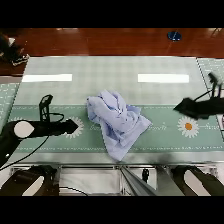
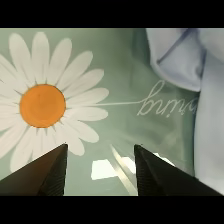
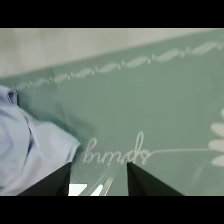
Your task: Fold the shirts.
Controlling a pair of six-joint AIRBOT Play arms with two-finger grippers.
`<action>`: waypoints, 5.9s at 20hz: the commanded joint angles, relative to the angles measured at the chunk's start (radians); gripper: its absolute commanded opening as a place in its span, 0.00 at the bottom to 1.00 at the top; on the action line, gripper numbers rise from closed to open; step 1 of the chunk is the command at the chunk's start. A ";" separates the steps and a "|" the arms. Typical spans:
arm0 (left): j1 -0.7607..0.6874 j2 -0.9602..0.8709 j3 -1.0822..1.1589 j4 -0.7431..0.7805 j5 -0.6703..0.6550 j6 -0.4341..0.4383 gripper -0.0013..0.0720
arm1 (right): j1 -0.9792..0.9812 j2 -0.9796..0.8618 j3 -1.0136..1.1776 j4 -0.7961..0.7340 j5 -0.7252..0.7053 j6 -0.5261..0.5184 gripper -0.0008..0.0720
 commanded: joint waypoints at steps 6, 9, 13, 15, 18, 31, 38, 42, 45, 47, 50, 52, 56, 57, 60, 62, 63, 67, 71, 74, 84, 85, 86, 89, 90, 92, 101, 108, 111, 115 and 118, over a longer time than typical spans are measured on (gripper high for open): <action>0.058 -0.306 -0.001 -0.544 0.134 0.472 0.71 | 0.178 0.033 -0.287 0.063 -0.046 -0.027 0.57; 0.050 -0.386 0.016 -0.728 0.159 0.633 0.71 | 0.255 0.033 -0.288 0.063 -0.080 0.010 0.57; 0.045 -0.471 0.081 -0.744 0.171 0.635 0.71 | 0.337 0.033 -0.288 0.061 -0.090 0.047 0.57; 0.027 -0.514 0.117 -0.744 0.173 0.634 0.71 | 0.373 0.033 -0.288 0.061 -0.090 0.066 0.57; -0.009 -0.573 0.175 -0.743 0.162 0.630 0.71 | 0.428 0.033 -0.288 0.061 -0.089 0.101 0.57; 0.018 -0.602 0.194 -0.719 0.120 0.631 0.04 | 0.720 -0.110 -0.291 0.195 -0.238 0.197 0.57; 0.021 -0.602 0.194 -0.720 0.118 0.631 0.04 | 0.887 -0.243 -0.285 0.437 -0.432 0.135 0.57; 0.021 -0.602 0.194 -0.720 0.118 0.630 0.04 | 0.939 -0.278 -0.259 0.496 -0.507 0.130 0.55; 0.021 -0.602 0.194 -0.720 0.119 0.630 0.04 | 0.981 -0.295 -0.238 0.571 -0.591 0.130 0.40; 0.021 -0.602 0.194 -0.721 0.118 0.630 0.04 | 1.020 -0.318 -0.219 0.612 -0.626 0.122 0.24; 0.023 -0.600 0.194 -0.721 0.101 0.630 0.04 | 1.052 -0.338 -0.148 0.609 -0.641 0.035 0.05; 0.058 -0.574 0.212 -0.722 0.058 0.631 0.04 | 1.006 -0.307 -0.069 0.538 -0.597 0.014 0.05; 0.221 -0.370 0.338 -0.754 -0.040 0.630 0.04 | 0.743 -0.151 0.208 0.227 -0.413 0.084 0.05; 0.262 -0.304 0.375 -0.794 -0.043 0.630 0.04 | 0.665 -0.110 0.309 0.179 -0.361 0.086 0.05; 0.383 -0.101 0.526 -0.943 -0.026 0.631 0.04 | 0.476 -0.028 0.673 0.069 -0.205 0.080 0.05; 0.460 0.010 0.669 -0.959 -0.024 0.631 0.04 | 0.399 0.000 0.922 -0.003 -0.099 0.066 0.05; 0.499 0.061 0.745 -0.958 -0.024 0.631 0.04 | 0.377 0.009 1.028 -0.040 -0.048 0.062 0.05; 0.648 0.217 0.986 -0.849 -0.024 0.630 0.04 | 0.354 0.102 1.254 -0.187 0.071 0.047 0.05; 0.761 0.365 1.112 -0.535 -0.020 0.566 0.04 | 0.354 0.252 1.255 -0.377 0.133 0.084 0.05; 0.733 0.456 1.114 -0.264 -0.058 0.431 0.04 | 0.354 0.313 1.255 -0.520 0.269 0.123 0.05; 0.557 0.444 0.662 -0.110 -0.161 0.298 0.04 | 0.355 0.321 0.825 -0.513 0.298 0.181 0.05; 0.556 0.408 0.592 -0.141 -0.129 0.300 0.04 | 0.355 0.313 0.732 -0.498 0.229 0.187 0.05; 0.551 0.359 0.542 -0.175 -0.106 0.301 0.04 | 0.355 0.293 0.641 -0.492 0.154 0.200 0.05; 0.481 0.148 0.483 -0.233 -0.024 0.331 0.04 | 0.340 0.136 0.518 -0.483 -0.014 0.222 0.04; 0.446 0.066 0.487 -0.233 0.027 0.335 0.04 | 0.319 0.064 0.520 -0.463 -0.064 0.221 0.04; 0.386 -0.092 0.504 -0.234 0.148 0.333 0.04 | 0.253 -0.083 0.524 -0.368 -0.207 0.219 0.05; 0.269 -0.611 0.728 -0.375 0.170 0.292 0.71 | 0.149 -0.687 0.847 0.079 -0.290 0.135 0.48; 0.566 -0.587 0.741 -0.132 -0.366 0.357 0.71 | -0.044 -0.625 0.862 -0.205 0.117 -0.001 0.57; 0.698 -0.506 0.521 -0.136 -0.410 0.391 0.71 | -0.142 -0.465 0.577 -0.253 0.048 0.056 0.57; 0.764 -0.415 0.176 -0.226 -0.278 0.398 0.71 | -0.209 -0.231 0.117 -0.086 -0.160 0.029 0.57; 0.753 -0.431 0.065 -0.378 -0.213 0.459 0.71 | -0.209 -0.161 -0.040 -0.035 -0.187 0.015 0.57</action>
